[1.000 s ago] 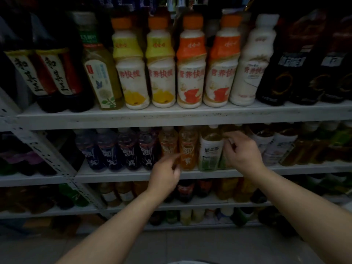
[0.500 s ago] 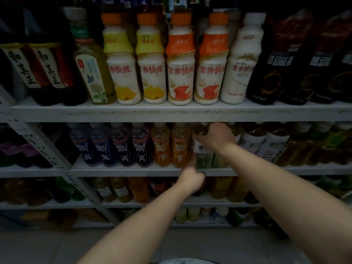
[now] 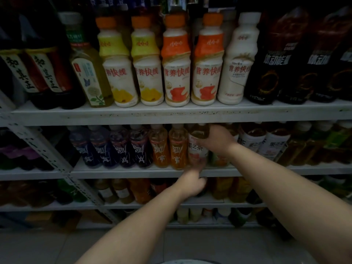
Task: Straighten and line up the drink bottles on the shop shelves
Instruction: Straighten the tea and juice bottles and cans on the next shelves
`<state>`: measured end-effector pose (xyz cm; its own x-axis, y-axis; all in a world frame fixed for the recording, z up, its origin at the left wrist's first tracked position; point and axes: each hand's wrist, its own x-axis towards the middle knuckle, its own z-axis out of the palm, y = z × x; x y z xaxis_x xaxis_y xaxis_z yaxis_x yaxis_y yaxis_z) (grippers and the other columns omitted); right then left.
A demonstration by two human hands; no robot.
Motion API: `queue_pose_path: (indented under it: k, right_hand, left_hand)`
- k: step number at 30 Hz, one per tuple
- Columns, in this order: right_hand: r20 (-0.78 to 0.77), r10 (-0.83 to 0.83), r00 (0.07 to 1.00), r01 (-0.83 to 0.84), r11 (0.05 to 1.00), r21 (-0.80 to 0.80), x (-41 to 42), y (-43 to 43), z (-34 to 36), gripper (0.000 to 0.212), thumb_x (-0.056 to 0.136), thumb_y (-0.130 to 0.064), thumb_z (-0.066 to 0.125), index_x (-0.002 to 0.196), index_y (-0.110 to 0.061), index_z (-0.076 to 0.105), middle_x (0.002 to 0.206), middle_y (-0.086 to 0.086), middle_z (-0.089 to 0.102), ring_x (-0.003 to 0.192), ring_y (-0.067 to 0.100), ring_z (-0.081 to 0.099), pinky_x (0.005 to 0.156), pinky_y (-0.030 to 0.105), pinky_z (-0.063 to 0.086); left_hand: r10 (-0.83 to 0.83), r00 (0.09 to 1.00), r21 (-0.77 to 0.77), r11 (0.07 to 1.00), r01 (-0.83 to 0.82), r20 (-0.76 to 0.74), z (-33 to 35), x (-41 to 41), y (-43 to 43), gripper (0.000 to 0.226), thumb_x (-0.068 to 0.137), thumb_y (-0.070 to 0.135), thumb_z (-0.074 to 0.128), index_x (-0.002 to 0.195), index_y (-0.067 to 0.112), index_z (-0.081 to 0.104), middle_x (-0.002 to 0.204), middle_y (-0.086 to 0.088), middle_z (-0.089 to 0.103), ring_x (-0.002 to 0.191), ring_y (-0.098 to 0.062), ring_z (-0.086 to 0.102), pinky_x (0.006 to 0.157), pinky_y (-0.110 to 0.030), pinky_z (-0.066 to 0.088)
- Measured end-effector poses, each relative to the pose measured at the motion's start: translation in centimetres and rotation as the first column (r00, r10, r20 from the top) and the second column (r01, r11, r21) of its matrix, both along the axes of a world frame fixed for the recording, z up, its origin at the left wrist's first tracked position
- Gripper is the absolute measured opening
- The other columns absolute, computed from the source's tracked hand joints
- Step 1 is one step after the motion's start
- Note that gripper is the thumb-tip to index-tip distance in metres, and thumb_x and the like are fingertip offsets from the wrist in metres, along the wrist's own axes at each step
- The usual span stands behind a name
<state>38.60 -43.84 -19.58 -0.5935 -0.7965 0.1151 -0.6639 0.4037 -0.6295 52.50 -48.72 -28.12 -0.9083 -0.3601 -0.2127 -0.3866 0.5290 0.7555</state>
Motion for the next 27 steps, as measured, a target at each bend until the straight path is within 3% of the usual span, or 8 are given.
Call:
queue_pose_path:
  k: [3, 8, 11, 14, 17, 19, 23, 27]
  right_hand:
    - [-0.097, -0.033, 0.995, 0.034, 0.999, 0.012, 0.0, -0.1, -0.3, 0.041, 0.076, -0.047, 0.070, 0.111, -0.027, 0.063, 0.107, -0.004, 0.066, 0.093, 0.013, 0.058, 0.071, 0.024, 0.038]
    - [-0.005, 0.051, 0.999, -0.049, 0.980, 0.193, -1.8, 0.7, 0.8, 0.037, 0.083, -0.033, 0.067, 0.118, -0.027, 0.058, 0.117, -0.003, 0.061, 0.107, 0.017, 0.055, 0.079, 0.026, 0.036]
    - [0.043, 0.080, 0.996, -0.088, 0.972, 0.216, -2.2, 1.0, 1.5, 0.032, 0.086, -0.031, 0.064, 0.117, -0.029, 0.057, 0.118, -0.004, 0.060, 0.101, 0.014, 0.053, 0.080, 0.028, 0.038]
    - [0.103, 0.065, 0.993, -0.084, 0.978, 0.190, -1.9, 1.1, 1.6, 0.025, 0.088, -0.027, 0.061, 0.111, -0.032, 0.056, 0.117, -0.003, 0.061, 0.090, 0.008, 0.052, 0.077, 0.028, 0.040]
    - [0.053, -0.003, 0.999, -0.006, 0.987, 0.160, -1.3, 1.4, 0.8, 0.036, 0.090, -0.024, 0.058, 0.125, -0.026, 0.052, 0.125, -0.001, 0.058, 0.107, 0.017, 0.055, 0.086, 0.029, 0.043]
    - [0.035, -0.070, 0.997, 0.069, 0.997, 0.016, -0.3, 2.5, -0.1, 0.040, 0.092, -0.022, 0.054, 0.132, -0.025, 0.048, 0.129, -0.003, 0.056, 0.118, 0.019, 0.052, 0.096, 0.026, 0.041]
    - [-0.040, -0.270, 0.962, 0.236, 0.896, -0.375, 1.3, 7.1, -2.4, 0.043, 0.089, -0.008, 0.054, 0.130, -0.018, 0.054, 0.123, -0.001, 0.061, 0.110, 0.017, 0.057, 0.089, 0.012, 0.036]
    - [0.052, -0.427, 0.903, 0.421, 0.853, -0.308, -0.7, 10.1, -2.7, 0.042, 0.092, -0.025, 0.050, 0.134, -0.027, 0.048, 0.127, -0.003, 0.058, 0.112, 0.019, 0.055, 0.087, 0.025, 0.039]
  left_hand:
    - [-0.049, 0.999, -0.131, 0.990, 0.047, -0.006, 0.4, 0.1, 0.1, 0.060, 0.093, 0.023, 0.050, 0.148, 0.025, 0.029, 0.147, -0.005, 0.039, 0.132, -0.022, 0.039, 0.109, -0.026, 0.032]
    - [0.408, 0.860, -0.317, 0.808, -0.496, -0.307, 1.5, 2.0, -3.1, 0.041, 0.093, 0.027, 0.055, 0.133, 0.021, 0.050, 0.121, -0.001, 0.059, 0.106, -0.020, 0.059, 0.080, -0.025, 0.045]
    - [0.536, 0.765, -0.297, 0.711, -0.637, -0.357, 3.0, 2.0, -5.7, 0.035, 0.090, 0.036, 0.059, 0.121, 0.021, 0.051, 0.100, -0.002, 0.065, 0.083, -0.021, 0.063, 0.063, -0.026, 0.044]
    - [0.539, 0.794, -0.396, 0.688, -0.607, -0.281, 4.6, 1.3, -7.0, 0.038, 0.086, 0.048, 0.061, 0.109, 0.021, 0.048, 0.083, -0.002, 0.063, 0.073, -0.024, 0.062, 0.055, -0.028, 0.042]
    - [0.471, 0.864, -0.526, 0.697, -0.488, -0.177, 5.4, 0.8, -7.6, 0.051, 0.083, 0.058, 0.058, 0.116, 0.021, 0.048, 0.089, -0.005, 0.065, 0.081, -0.029, 0.064, 0.056, -0.031, 0.043]
    - [0.439, 0.894, -0.570, 0.714, -0.406, -0.087, 5.6, 0.5, -7.7, 0.051, 0.081, 0.061, 0.058, 0.112, 0.022, 0.048, 0.089, -0.004, 0.065, 0.081, -0.029, 0.064, 0.056, -0.030, 0.043]
    - [0.405, 0.913, -0.619, 0.705, -0.345, -0.048, 5.0, 0.1, -7.8, 0.044, 0.085, 0.057, 0.056, 0.107, 0.020, 0.050, 0.091, -0.007, 0.065, 0.081, -0.029, 0.063, 0.057, -0.030, 0.042]
    - [0.427, 0.904, -0.669, 0.666, -0.331, -0.022, 3.8, -0.3, -8.1, 0.043, 0.086, 0.059, 0.053, 0.094, 0.019, 0.041, 0.089, -0.011, 0.065, 0.079, -0.031, 0.063, 0.055, -0.029, 0.040]
